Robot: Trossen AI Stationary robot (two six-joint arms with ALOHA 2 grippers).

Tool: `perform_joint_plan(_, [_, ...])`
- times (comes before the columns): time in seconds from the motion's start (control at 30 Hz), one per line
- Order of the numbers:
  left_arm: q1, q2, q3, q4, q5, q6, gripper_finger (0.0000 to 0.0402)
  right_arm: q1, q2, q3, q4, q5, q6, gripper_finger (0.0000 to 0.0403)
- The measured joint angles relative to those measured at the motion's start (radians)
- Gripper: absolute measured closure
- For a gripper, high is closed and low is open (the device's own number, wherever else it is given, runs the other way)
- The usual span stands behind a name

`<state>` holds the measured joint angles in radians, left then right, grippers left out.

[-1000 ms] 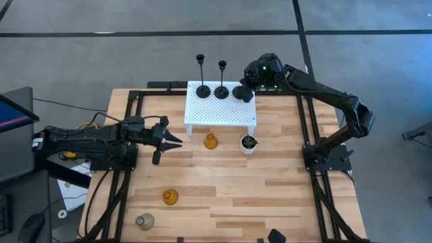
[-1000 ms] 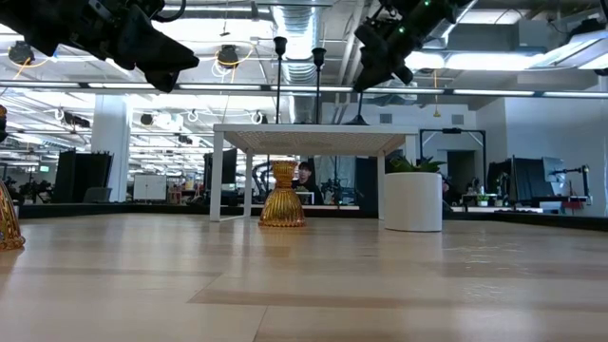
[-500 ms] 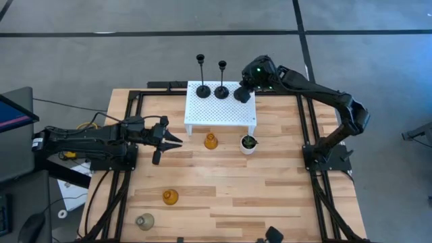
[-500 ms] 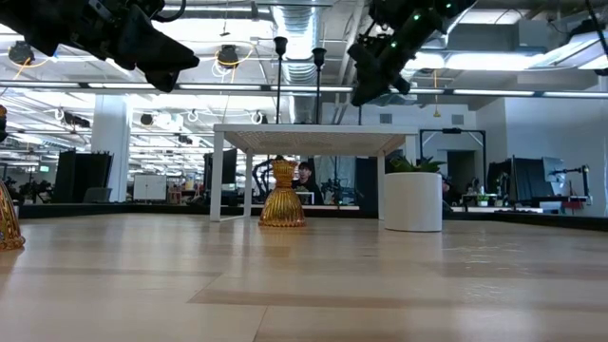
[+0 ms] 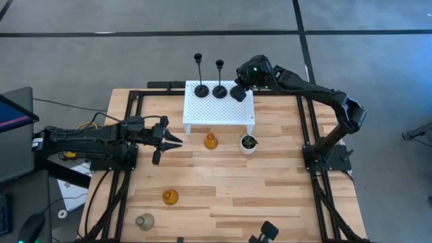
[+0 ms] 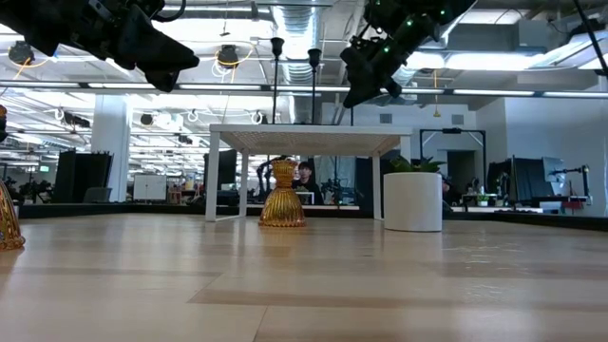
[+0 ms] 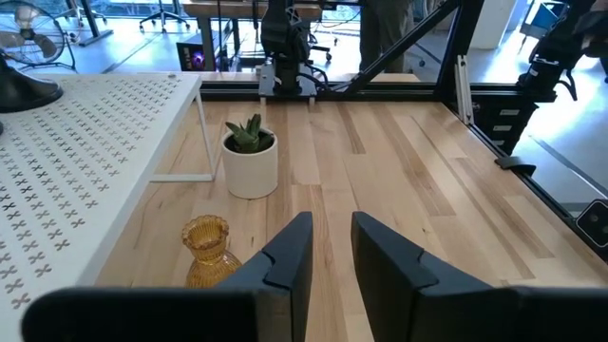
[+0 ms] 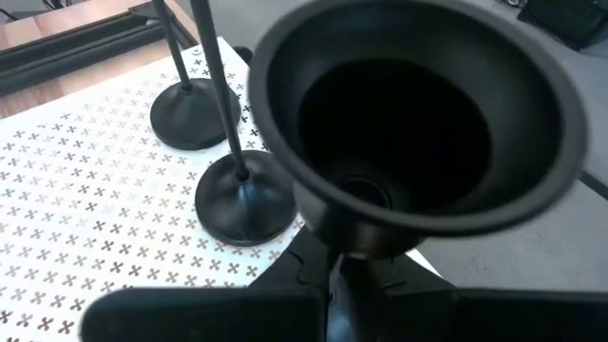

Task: Pick & Place candle stick holders
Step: Put the black candle holder on the shelf, then put the transparent glass candle holder on the shelf

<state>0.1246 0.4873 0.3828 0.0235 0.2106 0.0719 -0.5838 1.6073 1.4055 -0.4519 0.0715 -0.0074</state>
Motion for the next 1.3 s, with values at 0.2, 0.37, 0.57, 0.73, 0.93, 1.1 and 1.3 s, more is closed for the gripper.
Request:
perform_joint_plan(0.2, [0.0, 0.0, 0.0, 0.0, 0.0, 0.002, 0.0325, -0.001, 0.006, -0.006, -0.023, 0.004, -0.003, 0.036])
perform_joint_plan(0.37, [0.0, 0.0, 0.0, 0.0, 0.0, 0.002, 0.0325, -0.003, 0.003, -0.004, -0.008, 0.009, -0.007, 0.0324])
perform_joint_plan(0.57, [0.0, 0.0, 0.0, 0.0, 0.0, 0.002, 0.0325, 0.001, -0.031, 0.008, -0.017, 0.016, -0.048, 0.0284])
perform_joint_plan(0.73, [0.0, 0.0, 0.0, 0.0, 0.0, 0.002, 0.0325, 0.001, -0.078, 0.056, -0.073, 0.012, -0.048, 0.0243])
perform_joint_plan(0.93, [0.0, 0.0, 0.0, 0.0, 0.0, 0.002, 0.0325, 0.001, -0.155, 0.112, -0.295, 0.008, -0.079, 0.0205])
perform_joint_plan(1.1, [0.0, 0.0, 0.0, 0.0, 0.0, 0.002, 0.0325, 0.014, -0.225, 0.113, -0.491, 0.005, -0.061, 0.0207])
perform_joint_plan(1.3, [0.0, 0.0, 0.0, 0.0, 0.0, 0.002, 0.0325, 0.086, -0.286, 0.078, -0.678, 0.002, -0.017, 0.0268])
